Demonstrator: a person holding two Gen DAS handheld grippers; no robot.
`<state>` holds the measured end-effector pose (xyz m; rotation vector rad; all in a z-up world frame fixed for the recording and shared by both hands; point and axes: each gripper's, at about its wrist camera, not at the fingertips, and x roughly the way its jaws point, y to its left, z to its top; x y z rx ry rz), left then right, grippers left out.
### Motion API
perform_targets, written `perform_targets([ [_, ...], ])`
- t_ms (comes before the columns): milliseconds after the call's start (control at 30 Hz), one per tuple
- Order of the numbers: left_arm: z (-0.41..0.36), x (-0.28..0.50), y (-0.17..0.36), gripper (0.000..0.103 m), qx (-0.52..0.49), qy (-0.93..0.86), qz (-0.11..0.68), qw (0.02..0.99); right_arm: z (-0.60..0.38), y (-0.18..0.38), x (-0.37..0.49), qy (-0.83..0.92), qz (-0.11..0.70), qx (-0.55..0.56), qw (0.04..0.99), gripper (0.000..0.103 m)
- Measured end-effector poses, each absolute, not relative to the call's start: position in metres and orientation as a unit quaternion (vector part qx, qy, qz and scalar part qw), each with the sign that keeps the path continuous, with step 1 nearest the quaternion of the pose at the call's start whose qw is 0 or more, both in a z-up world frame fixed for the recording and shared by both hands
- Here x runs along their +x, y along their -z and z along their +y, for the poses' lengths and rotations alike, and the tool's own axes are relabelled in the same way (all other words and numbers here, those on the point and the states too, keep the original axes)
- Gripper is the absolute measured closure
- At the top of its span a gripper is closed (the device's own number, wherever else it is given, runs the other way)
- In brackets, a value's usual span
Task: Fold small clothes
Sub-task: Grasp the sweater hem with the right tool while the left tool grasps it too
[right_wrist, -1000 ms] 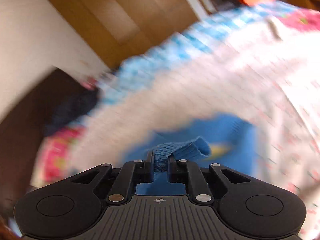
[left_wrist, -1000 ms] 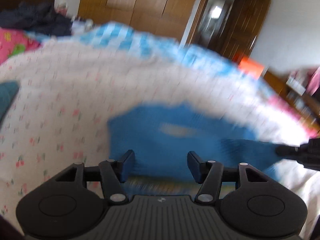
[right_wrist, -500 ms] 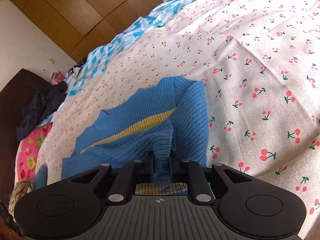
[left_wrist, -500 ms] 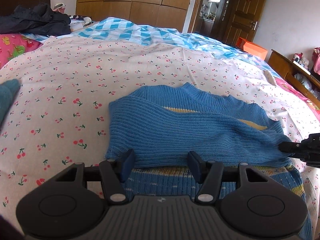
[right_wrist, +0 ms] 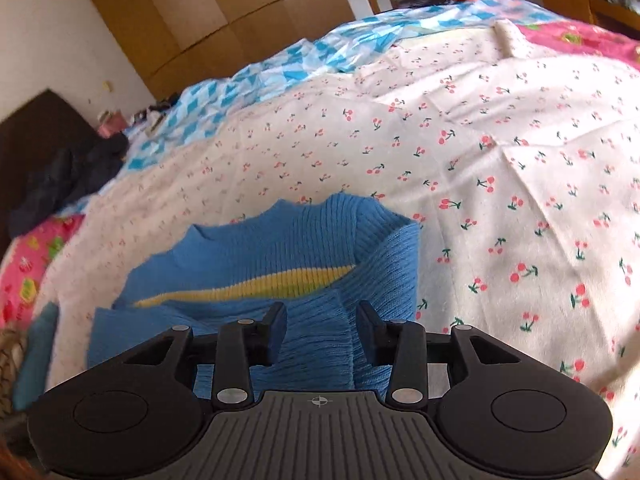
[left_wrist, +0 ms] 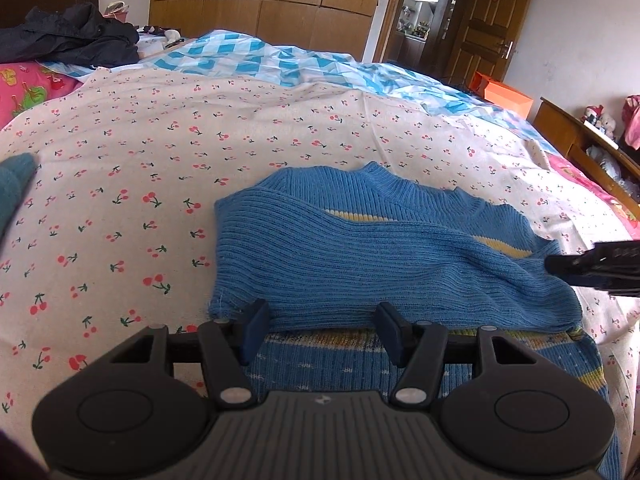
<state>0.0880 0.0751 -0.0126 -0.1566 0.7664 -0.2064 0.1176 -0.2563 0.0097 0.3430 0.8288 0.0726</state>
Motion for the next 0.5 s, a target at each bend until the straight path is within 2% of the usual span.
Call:
perform_targets([
  [67,0.076,0.087,0.012,0.041,-0.078,0.100,0.371,0.920,-0.251,0.000,0.128,-0.035,0.416,0.147,0.897,0.065],
  [100,0.076,0.087,0.011,0.041,-0.078,0.100,0.368,0.921,-0.249,0.003,0.132,-0.040,0.421,0.148,0.894,0.069],
  [167,0.077,0.085,0.009,0.041,-0.082,0.099,0.358,0.925,-0.249,0.001,0.132,-0.049,0.415,0.158,0.895,0.093],
  [200,0.078,0.085,0.008,0.041,-0.084,0.098,0.353,0.927,-0.250,-0.003,0.130,-0.051,0.406,0.165,0.897,0.095],
  [300,0.080,0.089,0.009,0.041,-0.086,0.085,0.351,0.929,-0.258,-0.010,0.128,-0.025,0.380,0.168,0.909,0.096],
  [500,0.079,0.093,0.015,0.040,-0.079,0.077,0.366,0.924,-0.260,0.015,0.137,0.010,0.410,0.145,0.900,0.095],
])
